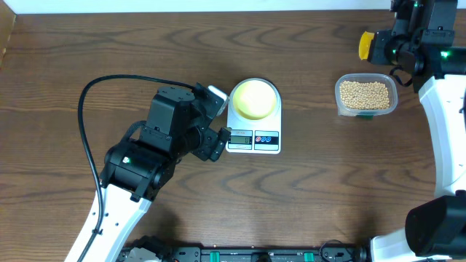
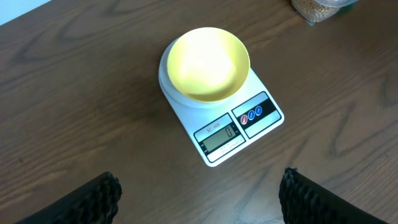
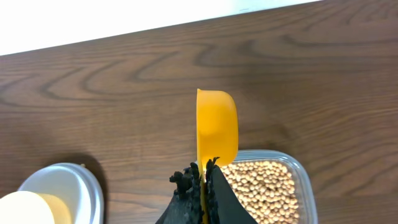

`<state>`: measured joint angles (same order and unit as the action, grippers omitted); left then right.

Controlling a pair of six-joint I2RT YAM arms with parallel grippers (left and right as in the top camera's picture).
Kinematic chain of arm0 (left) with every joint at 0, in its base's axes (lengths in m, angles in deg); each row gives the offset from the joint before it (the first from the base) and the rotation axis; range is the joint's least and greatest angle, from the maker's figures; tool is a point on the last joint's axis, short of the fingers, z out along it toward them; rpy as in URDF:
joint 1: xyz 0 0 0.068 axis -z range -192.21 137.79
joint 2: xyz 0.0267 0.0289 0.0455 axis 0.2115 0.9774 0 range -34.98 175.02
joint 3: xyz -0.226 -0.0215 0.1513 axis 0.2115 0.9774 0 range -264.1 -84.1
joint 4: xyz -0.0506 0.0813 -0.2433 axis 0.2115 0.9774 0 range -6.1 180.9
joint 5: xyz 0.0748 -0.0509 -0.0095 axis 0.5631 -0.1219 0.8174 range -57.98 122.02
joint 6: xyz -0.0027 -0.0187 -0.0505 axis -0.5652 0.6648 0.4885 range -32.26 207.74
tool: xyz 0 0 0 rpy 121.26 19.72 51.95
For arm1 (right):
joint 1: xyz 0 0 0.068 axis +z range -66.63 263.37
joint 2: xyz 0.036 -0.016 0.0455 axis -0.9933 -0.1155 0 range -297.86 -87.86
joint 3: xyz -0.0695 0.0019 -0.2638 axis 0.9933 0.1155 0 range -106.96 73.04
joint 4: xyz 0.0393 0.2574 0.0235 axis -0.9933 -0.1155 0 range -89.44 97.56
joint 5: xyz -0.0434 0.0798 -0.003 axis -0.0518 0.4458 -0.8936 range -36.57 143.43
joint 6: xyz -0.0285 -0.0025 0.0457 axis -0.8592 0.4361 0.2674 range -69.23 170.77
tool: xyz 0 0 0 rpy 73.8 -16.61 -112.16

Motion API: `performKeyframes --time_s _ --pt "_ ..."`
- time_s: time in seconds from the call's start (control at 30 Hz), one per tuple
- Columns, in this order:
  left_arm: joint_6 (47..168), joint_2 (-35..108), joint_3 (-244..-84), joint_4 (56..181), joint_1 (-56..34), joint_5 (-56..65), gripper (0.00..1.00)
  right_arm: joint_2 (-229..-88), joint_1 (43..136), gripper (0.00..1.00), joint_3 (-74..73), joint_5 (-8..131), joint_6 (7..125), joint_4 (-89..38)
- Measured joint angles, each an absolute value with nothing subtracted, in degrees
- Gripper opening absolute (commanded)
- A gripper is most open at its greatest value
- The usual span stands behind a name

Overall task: Scoop item into bowl and weigh 50g on scale
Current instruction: 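Move the right gripper with the scoop forward over the soybean tub, then lower the yellow scoop into the soybeans with the right gripper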

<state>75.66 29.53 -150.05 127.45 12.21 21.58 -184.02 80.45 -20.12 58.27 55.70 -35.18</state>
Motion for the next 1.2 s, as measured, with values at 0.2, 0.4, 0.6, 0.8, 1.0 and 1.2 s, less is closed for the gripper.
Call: performKeyframes --time_s 0.2,0.4,0.6,0.8,1.0,1.2 --pt "75.66 29.53 -150.05 127.45 12.21 21.58 0.83 -184.02 80.45 0.01 -20.12 53.55 55.07 -37.47" --pt "75.66 29.53 -150.05 127.45 12.21 21.58 0.83 -184.02 80.45 0.01 -20.10 50.55 54.83 -41.27" --pt "75.66 29.53 -150.05 127.45 12.21 21.58 0.83 -184.02 80.45 0.01 -20.10 49.92 54.83 -44.75" --pt "75.66 29.53 -150.05 127.45 12.21 21.56 0.83 -184.02 80.45 0.01 -20.10 49.68 54.83 -47.68" --pt "75.66 29.53 -150.05 127.45 12.21 21.58 0.84 -184.02 80.45 0.01 -18.33 48.91 54.19 -46.45" --pt "75.66 29.53 -150.05 127.43 12.21 21.58 0.83 -184.04 80.45 0.01 -13.26 47.30 53.98 -43.72"
